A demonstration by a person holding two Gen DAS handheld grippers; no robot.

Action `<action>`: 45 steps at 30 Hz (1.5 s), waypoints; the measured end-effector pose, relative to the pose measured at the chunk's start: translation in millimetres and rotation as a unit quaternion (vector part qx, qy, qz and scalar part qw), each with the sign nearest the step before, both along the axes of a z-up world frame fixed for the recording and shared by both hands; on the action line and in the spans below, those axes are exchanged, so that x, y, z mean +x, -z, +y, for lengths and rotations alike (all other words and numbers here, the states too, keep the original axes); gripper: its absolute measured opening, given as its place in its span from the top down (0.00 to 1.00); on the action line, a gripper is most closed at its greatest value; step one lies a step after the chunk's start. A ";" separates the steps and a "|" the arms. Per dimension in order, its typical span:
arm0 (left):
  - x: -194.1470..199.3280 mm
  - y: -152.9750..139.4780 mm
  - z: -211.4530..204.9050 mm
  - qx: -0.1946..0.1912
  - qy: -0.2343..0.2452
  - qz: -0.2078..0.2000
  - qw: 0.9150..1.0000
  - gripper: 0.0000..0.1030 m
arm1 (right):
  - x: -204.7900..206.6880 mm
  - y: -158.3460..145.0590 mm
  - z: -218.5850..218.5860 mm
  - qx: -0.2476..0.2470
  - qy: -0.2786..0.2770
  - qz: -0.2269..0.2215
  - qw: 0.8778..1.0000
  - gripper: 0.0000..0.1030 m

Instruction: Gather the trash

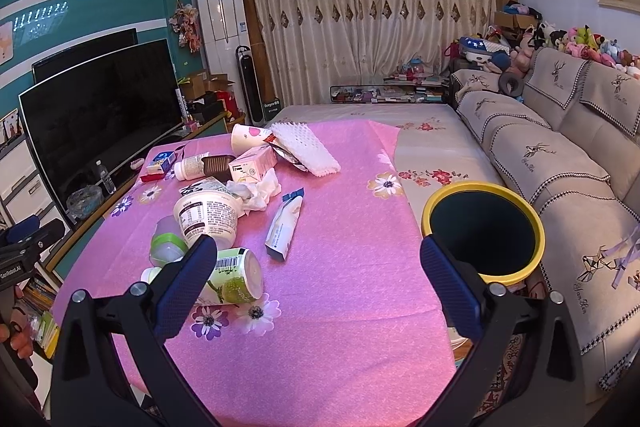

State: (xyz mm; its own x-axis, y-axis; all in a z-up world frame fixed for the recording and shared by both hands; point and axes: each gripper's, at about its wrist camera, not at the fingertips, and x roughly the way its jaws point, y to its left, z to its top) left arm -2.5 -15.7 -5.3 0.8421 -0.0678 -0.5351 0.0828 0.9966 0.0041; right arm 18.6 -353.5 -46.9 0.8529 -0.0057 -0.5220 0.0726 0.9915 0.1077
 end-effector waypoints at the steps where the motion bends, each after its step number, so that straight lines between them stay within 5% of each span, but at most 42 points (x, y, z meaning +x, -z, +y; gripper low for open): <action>1: -0.2 0.8 -0.5 0.001 0.001 0.001 1.000 0.04 | 0.0 -0.1 0.0 0.000 0.000 0.000 1.000 0.06; 34: 19.0 11.0 0.6 0.003 -0.004 0.020 1.000 0.04 | 18.8 14.9 -3.6 0.003 0.000 0.026 1.000 0.06; 40: 30.6 17.7 -1.9 0.000 -0.003 0.028 1.000 0.04 | 46.1 24.7 -0.9 0.004 -0.024 0.038 0.999 0.06; 45: 40.5 23.8 -7.4 0.006 0.001 0.035 0.999 0.04 | 97.6 45.4 -0.5 0.034 -0.055 0.090 0.994 0.09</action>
